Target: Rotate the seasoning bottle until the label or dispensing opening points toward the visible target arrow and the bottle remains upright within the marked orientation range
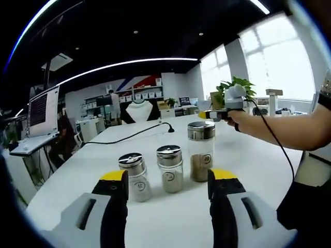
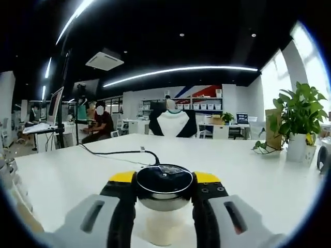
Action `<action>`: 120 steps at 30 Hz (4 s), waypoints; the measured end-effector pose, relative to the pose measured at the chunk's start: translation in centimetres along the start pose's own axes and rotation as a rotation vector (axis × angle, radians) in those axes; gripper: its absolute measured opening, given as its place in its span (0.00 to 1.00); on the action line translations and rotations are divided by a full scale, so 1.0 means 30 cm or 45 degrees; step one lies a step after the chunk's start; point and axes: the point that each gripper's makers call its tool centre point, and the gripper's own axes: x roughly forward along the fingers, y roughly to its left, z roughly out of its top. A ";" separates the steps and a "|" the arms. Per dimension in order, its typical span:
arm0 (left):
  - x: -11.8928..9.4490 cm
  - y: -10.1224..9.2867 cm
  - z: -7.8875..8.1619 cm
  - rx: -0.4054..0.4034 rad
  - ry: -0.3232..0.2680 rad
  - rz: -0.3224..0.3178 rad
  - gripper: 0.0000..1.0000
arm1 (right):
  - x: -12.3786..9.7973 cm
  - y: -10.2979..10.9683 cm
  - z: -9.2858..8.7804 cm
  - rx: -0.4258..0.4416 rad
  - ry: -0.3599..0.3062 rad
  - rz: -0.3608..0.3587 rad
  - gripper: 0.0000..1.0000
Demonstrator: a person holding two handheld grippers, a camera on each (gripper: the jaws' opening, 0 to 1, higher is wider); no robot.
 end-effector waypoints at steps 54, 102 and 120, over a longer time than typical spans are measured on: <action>0.107 -0.646 0.190 0.080 -0.072 -0.758 0.51 | -0.897 0.685 0.197 0.135 -0.017 0.922 0.38; 0.068 -0.644 0.305 -0.003 -0.227 -0.699 0.49 | -0.955 0.671 0.278 0.007 -0.277 1.083 0.37; 0.103 -0.593 0.293 0.036 -0.228 -0.459 0.48 | -0.898 0.658 0.250 0.047 -0.266 0.614 0.39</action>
